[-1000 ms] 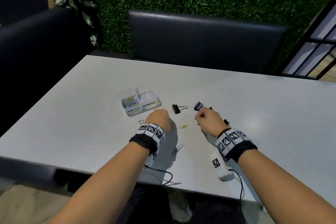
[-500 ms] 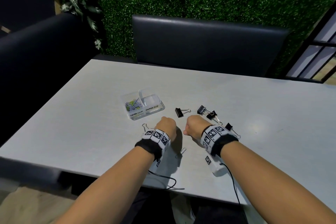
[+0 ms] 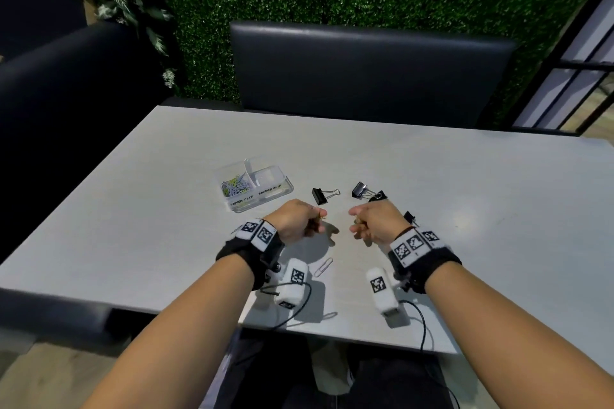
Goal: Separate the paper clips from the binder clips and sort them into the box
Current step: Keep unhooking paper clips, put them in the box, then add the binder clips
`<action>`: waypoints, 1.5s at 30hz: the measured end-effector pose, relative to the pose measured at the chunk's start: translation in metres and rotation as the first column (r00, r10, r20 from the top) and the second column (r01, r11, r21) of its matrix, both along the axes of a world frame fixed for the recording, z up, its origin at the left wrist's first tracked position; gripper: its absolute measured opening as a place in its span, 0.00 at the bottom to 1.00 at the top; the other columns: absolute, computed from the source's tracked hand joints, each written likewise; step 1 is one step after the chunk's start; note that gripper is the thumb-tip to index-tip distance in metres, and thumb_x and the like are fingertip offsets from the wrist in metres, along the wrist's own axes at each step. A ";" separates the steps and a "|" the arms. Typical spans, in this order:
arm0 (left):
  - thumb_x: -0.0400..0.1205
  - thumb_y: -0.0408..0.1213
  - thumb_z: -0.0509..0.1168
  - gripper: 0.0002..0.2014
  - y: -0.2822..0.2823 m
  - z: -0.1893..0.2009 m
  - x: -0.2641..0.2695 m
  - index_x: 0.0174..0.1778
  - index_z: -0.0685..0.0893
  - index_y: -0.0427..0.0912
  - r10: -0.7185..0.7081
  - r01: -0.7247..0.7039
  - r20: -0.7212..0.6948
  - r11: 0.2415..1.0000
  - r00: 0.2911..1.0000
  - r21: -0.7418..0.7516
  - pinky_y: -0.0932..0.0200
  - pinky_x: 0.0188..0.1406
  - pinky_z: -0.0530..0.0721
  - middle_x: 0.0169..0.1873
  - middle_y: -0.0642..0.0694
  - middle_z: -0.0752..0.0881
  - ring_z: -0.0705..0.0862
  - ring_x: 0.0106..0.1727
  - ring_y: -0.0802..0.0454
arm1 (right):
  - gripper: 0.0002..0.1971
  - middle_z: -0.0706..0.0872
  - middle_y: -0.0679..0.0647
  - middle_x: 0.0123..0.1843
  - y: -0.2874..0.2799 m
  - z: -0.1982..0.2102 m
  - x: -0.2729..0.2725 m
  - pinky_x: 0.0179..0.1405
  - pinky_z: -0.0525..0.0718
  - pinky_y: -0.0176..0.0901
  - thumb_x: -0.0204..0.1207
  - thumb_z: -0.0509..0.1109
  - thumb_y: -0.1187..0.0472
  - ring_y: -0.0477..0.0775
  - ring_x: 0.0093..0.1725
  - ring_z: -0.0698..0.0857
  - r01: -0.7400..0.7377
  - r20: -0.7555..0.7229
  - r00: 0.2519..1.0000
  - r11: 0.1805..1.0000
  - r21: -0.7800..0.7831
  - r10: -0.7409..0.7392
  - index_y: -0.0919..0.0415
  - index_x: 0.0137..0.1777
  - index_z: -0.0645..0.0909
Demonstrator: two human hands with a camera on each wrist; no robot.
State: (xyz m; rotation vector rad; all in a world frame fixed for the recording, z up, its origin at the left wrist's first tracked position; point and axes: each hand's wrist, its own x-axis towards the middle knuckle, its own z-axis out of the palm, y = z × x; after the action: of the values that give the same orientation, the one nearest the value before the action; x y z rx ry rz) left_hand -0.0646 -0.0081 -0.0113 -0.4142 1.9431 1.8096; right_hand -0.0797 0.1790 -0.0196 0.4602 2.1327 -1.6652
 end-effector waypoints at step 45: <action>0.90 0.50 0.53 0.25 -0.130 0.055 -0.043 0.54 0.79 0.27 0.512 -0.536 0.159 0.807 0.845 0.249 0.44 0.42 0.88 0.38 0.34 0.80 0.84 0.38 0.39 | 0.14 0.81 0.67 0.45 -0.181 0.057 -0.066 0.34 0.88 0.52 0.83 0.64 0.57 0.62 0.31 0.85 -0.138 0.103 0.974 0.892 -0.431 0.201 0.72 0.53 0.74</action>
State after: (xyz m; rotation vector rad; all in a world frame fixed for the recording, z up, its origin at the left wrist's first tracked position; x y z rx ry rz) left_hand -0.1077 -0.1381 0.0438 -0.9905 1.5638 2.3270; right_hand -0.1456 -0.0025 0.0378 0.2445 1.5940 -1.8585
